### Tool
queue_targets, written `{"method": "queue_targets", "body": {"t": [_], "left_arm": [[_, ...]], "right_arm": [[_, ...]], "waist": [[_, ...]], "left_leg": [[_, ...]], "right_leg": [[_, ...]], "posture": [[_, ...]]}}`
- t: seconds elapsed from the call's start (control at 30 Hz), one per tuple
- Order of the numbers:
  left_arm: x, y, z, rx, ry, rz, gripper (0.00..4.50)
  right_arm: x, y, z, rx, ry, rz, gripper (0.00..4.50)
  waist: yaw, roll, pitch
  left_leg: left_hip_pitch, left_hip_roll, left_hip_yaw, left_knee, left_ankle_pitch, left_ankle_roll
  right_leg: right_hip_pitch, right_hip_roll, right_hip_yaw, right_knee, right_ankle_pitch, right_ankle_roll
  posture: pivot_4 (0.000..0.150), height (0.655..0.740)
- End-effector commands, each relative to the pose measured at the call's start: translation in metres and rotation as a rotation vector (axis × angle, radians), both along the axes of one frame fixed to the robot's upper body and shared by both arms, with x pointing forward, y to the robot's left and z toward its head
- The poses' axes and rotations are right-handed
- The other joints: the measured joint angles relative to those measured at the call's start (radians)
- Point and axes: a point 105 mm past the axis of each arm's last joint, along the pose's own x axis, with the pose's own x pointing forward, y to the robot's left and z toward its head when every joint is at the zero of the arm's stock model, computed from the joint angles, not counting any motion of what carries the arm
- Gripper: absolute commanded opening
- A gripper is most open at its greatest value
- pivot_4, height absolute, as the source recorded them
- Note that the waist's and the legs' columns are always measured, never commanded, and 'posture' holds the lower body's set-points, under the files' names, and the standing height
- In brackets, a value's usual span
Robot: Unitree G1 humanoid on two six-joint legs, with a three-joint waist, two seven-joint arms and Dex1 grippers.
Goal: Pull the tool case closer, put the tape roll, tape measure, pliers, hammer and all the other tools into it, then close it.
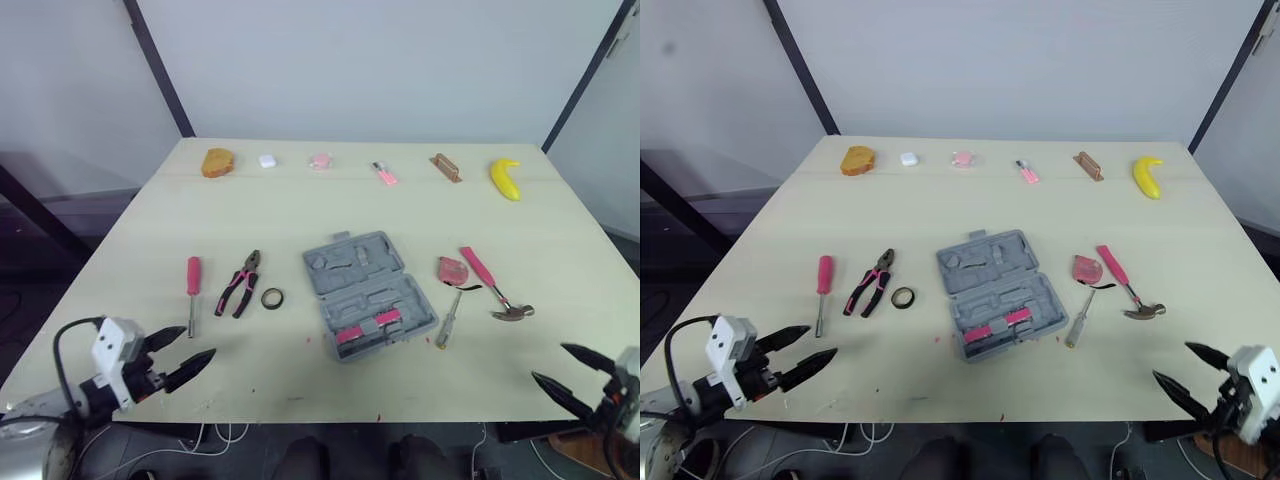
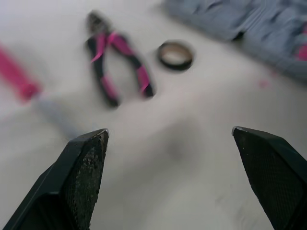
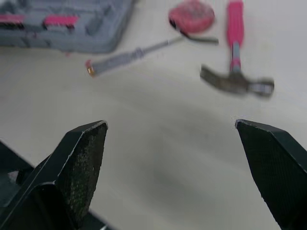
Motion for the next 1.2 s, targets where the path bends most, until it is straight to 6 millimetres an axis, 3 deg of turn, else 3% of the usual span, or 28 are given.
{"method": "queue_targets", "body": {"t": [0.03, 0.37, 0.47, 0.57, 0.63, 0.7, 0.73, 0.77, 0.9, 1.2], "left_arm": [[0.009, -0.021, 0.012, -0.003, -0.022, -0.08, 4.4], [0.045, -0.059, 0.014, 0.059, -0.037, -0.24, 4.4], [0.054, -0.066, 0.012, 0.064, -0.033, -0.276, 3.68], [0.065, -0.067, 0.011, 0.076, -0.034, -0.298, 2.22], [0.074, -0.072, 0.011, 0.077, -0.034, -0.317, 1.28], [0.081, -0.075, 0.007, 0.078, -0.019, -0.326, 0.63], [0.083, -0.077, 0.004, 0.072, -0.013, -0.33, 0.62], [0.085, -0.079, 0.001, 0.07, -0.005, -0.341, 0.02], [0.095, -0.088, -0.007, 0.069, 0.011, -0.363, 0.0], [0.112, -0.097, -0.014, 0.074, 0.02, -0.384, 0.0]], "right_arm": [[0.02, 0.014, 0.015, -0.018, -0.005, 0.07, 4.5], [0.095, 0.066, 0.033, -0.062, -0.023, 0.216, 4.5], [0.114, 0.087, 0.034, -0.072, -0.032, 0.261, 4.5], [0.129, 0.107, 0.034, -0.103, -0.028, 0.319, 3.58], [0.138, 0.121, 0.036, -0.132, -0.024, 0.378, 2.64], [0.149, 0.129, 0.037, -0.173, -0.027, 0.41, 1.99], [0.154, 0.132, 0.038, -0.186, -0.028, 0.414, 1.86], [0.16, 0.134, 0.038, -0.208, -0.027, 0.414, 1.18], [0.177, 0.139, 0.031, -0.299, -0.007, 0.413, 0.01], [0.202, 0.149, 0.016, -0.438, -0.021, 0.428, 0.01]], "waist": [[0.0, 0.0, 0.0], [0.0, 0.001, 0.001], [-0.002, 0.001, 0.001], [-0.002, 0.001, 0.001], [-0.001, 0.001, 0.001], [0.0, 0.001, 0.002], [0.0, 0.001, 0.002], [-0.001, 0.001, 0.002], [-0.002, 0.001, 0.002], [-0.006, 0.002, 0.002]], "left_leg": [[0.0, 0.0, 0.0, 0.0, 0.0, 0.0], [-0.002, -0.001, -0.001, 0.001, 0.0, 0.0], [-0.002, -0.001, -0.001, 0.001, 0.0, 0.0], [-0.003, -0.001, -0.001, 0.001, 0.0, 0.0], [-0.003, -0.001, -0.001, 0.001, 0.0, 0.0], [-0.004, -0.002, -0.001, 0.001, 0.0, 0.0], [-0.005, -0.002, -0.001, 0.002, 0.0, 0.0], [-0.005, -0.002, -0.001, 0.003, 0.0, 0.0], [-0.005, -0.002, -0.001, 0.003, 0.0, 0.0], [-0.006, -0.002, 0.0, 0.003, 0.0, 0.0]], "right_leg": [[0.0, 0.0, 0.0, 0.0, 0.0, 0.0], [0.0, 0.002, 0.0, 0.0, 0.0, 0.0], [-0.001, 0.003, 0.0, 0.0, 0.0, 0.0], [-0.002, 0.003, 0.0, 0.001, 0.0, 0.0], [-0.002, 0.003, -0.001, 0.001, 0.0, 0.0], [-0.002, 0.003, -0.001, 0.001, 0.001, 0.0], [-0.002, 0.002, -0.002, 0.0, 0.001, 0.0], [-0.002, 0.002, -0.002, 0.0, 0.001, 0.0], [-0.002, 0.002, -0.003, 0.001, 0.001, 0.0], [-0.002, 0.002, -0.003, 0.001, 0.001, 0.0]], "posture": [[0.15, 0.74], [0.15, 0.74], [0.15, 0.74], [0.15, 0.74], [0.15, 0.74], [0.15, 0.74], [0.15, 0.74], [0.15, 0.74], [0.15, 0.74], [0.15, 0.74]]}}
